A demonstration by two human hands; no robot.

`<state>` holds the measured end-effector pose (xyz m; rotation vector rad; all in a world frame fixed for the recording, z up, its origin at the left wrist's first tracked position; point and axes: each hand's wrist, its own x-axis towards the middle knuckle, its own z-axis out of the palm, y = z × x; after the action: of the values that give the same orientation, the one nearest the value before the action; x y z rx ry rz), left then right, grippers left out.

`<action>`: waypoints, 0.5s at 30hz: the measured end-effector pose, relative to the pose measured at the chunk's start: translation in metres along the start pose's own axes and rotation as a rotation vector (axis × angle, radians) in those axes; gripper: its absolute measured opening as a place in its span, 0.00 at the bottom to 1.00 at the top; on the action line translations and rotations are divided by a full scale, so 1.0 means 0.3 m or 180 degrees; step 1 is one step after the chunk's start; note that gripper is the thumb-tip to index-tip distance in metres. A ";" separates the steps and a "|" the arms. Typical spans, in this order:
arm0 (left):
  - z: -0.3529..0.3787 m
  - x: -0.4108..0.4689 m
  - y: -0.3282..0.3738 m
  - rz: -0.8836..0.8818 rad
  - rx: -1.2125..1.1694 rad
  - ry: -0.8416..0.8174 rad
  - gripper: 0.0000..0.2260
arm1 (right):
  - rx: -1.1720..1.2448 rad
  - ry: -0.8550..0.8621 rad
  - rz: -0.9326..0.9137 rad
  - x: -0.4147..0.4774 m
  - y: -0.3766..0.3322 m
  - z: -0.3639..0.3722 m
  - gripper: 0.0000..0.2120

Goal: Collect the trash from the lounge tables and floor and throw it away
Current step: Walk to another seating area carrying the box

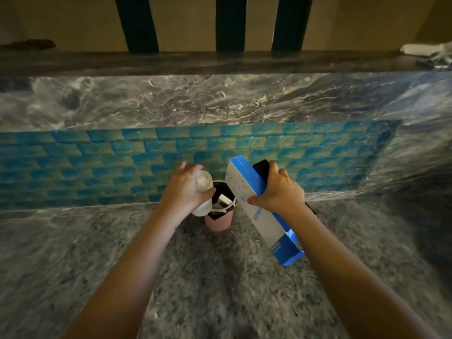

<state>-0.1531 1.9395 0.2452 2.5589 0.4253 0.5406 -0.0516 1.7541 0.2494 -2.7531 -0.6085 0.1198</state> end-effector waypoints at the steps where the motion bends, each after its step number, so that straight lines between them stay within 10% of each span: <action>1: 0.044 0.090 -0.033 -0.0023 -0.0037 -0.0044 0.27 | 0.0014 -0.0033 0.0057 0.097 0.006 0.024 0.48; 15: 0.900 1.221 -0.748 -0.1165 -0.0311 -0.0001 0.29 | 0.0407 -0.0257 0.0557 1.559 0.074 0.726 0.50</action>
<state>0.2434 2.1620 0.0200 2.3116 0.8240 0.4137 0.3484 1.9960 0.0301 -2.6829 -0.3653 0.3004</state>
